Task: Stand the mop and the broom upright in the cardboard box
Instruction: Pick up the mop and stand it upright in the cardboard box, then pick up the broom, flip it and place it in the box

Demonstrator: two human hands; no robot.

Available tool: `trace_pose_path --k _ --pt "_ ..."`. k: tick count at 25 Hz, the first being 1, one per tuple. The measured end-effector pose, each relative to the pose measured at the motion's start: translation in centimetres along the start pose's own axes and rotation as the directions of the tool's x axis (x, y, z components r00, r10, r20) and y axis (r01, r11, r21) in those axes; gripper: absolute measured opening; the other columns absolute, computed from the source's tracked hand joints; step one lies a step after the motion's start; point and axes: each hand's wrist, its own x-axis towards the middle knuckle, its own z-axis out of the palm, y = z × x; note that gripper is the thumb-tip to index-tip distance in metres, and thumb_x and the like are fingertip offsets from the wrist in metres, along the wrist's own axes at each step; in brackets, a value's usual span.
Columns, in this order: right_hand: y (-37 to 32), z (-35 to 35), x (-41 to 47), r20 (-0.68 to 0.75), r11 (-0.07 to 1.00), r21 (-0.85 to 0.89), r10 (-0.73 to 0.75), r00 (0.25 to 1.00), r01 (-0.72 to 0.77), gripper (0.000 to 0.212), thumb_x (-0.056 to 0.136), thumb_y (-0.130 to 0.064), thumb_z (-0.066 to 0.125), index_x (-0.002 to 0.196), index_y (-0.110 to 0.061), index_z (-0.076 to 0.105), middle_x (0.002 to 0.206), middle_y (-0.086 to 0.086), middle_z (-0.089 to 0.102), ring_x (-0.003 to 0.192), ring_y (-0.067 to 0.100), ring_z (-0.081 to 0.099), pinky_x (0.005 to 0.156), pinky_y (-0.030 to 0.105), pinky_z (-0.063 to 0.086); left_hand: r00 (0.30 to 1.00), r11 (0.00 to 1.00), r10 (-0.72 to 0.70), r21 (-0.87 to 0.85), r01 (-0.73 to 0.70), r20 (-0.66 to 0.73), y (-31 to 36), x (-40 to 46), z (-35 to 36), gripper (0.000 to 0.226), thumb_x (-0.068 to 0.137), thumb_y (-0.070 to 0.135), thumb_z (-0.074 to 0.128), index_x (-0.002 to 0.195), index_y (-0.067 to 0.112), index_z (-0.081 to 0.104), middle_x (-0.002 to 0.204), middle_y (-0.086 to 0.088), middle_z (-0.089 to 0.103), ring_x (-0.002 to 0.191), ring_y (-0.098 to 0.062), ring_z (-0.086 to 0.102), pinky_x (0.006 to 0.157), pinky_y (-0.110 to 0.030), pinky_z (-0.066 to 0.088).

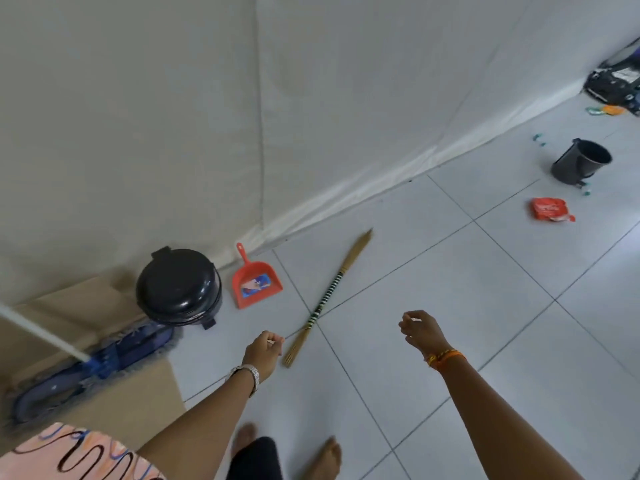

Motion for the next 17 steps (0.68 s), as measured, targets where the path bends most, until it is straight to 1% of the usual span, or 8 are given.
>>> trace_pose_path --k 4,7,9,11,12,14,15,17 --pt "0.4 -6.0 4.6 -0.071 0.999 0.017 0.051 0.996 -0.05 0.013 0.094 -0.014 0.056 0.104 -0.006 0.055 0.098 0.019 0.063 0.087 0.028 0.056 0.075 0.039 0.044 0.997 0.996 -0.078 -0.053 0.078 0.003 4.0 1.9 5.0 0.016 0.104 0.023 0.051 0.1 0.011 0.062 0.089 -0.006 0.071 0.081 -0.025 0.061 0.078 -0.033 0.05" --pt "-1.0 -7.5 8.7 -0.031 0.993 -0.078 0.084 0.996 -0.086 0.02 0.094 -0.015 0.055 0.109 -0.003 0.056 0.097 0.017 0.062 0.084 0.028 0.054 0.074 0.037 0.044 0.99 0.989 -0.136 -0.067 0.135 -0.018 6.4 5.2 6.6 0.018 0.104 0.024 0.051 0.092 0.014 0.059 0.095 -0.012 0.073 0.083 -0.028 0.062 0.08 -0.035 0.051" --pt "-3.0 -7.9 11.3 0.029 0.981 -0.18 0.079 0.996 -0.072 0.02 0.094 -0.015 0.055 0.109 -0.002 0.058 0.096 0.018 0.062 0.082 0.027 0.052 0.07 0.034 0.042 0.985 0.983 -0.163 -0.098 0.158 -0.049 8.0 7.4 7.1 0.018 0.104 0.024 0.051 0.094 0.012 0.059 0.1 -0.016 0.074 0.084 -0.028 0.063 0.085 -0.039 0.053" --pt "-5.9 -8.7 15.7 0.085 0.96 -0.278 0.052 0.995 -0.026 0.016 0.093 -0.013 0.055 0.106 -0.004 0.059 0.102 0.025 0.063 0.083 0.026 0.051 0.065 0.033 0.039 0.977 0.972 -0.203 -0.137 0.192 -0.069 9.8 10.6 8.2 0.019 0.105 0.025 0.051 0.101 0.009 0.059 0.103 -0.017 0.074 0.085 -0.028 0.063 0.09 -0.042 0.054" --pt "-7.7 -8.9 17.8 0.115 0.945 -0.326 0.029 0.993 0.01 0.016 0.092 -0.012 0.055 0.106 -0.005 0.059 0.107 0.027 0.064 0.084 0.026 0.052 0.065 0.033 0.04 0.972 0.966 -0.223 -0.152 0.21 -0.074 10.8 11.8 8.7 0.02 0.105 0.025 0.051 0.103 0.007 0.06 0.105 -0.018 0.074 0.085 -0.028 0.063 0.089 -0.041 0.053" --pt "-11.5 -9.1 21.8 0.157 0.902 -0.423 -0.017 0.987 0.083 0.021 0.091 -0.014 0.056 0.109 -0.005 0.061 0.112 0.025 0.065 0.087 0.027 0.056 0.071 0.036 0.044 0.961 0.95 -0.265 -0.194 0.245 -0.083 13.1 14.3 9.1 0.024 0.105 0.026 0.052 0.109 0.004 0.06 0.108 -0.019 0.074 0.084 -0.029 0.063 0.088 -0.04 0.053" --pt "-13.2 -9.0 23.2 0.181 0.879 -0.457 -0.054 0.982 0.133 0.022 0.091 -0.015 0.057 0.11 -0.005 0.062 0.112 0.023 0.066 0.091 0.028 0.058 0.075 0.038 0.046 0.96 0.948 -0.265 -0.207 0.243 -0.088 13.9 15.3 9.1 0.027 0.105 0.025 0.053 0.113 0.001 0.061 0.108 -0.02 0.074 0.085 -0.031 0.065 0.091 -0.042 0.054" --pt "-16.1 -8.8 26.4 0.225 0.85 -0.488 -0.096 0.97 0.198 0.021 0.091 -0.015 0.057 0.109 -0.005 0.063 0.113 0.021 0.067 0.095 0.029 0.059 0.079 0.038 0.045 0.961 0.949 -0.26 -0.211 0.236 -0.095 15.5 17.4 9.1 0.029 0.104 0.025 0.054 0.117 0.0 0.062 0.108 -0.021 0.075 0.095 -0.036 0.068 0.097 -0.046 0.055"
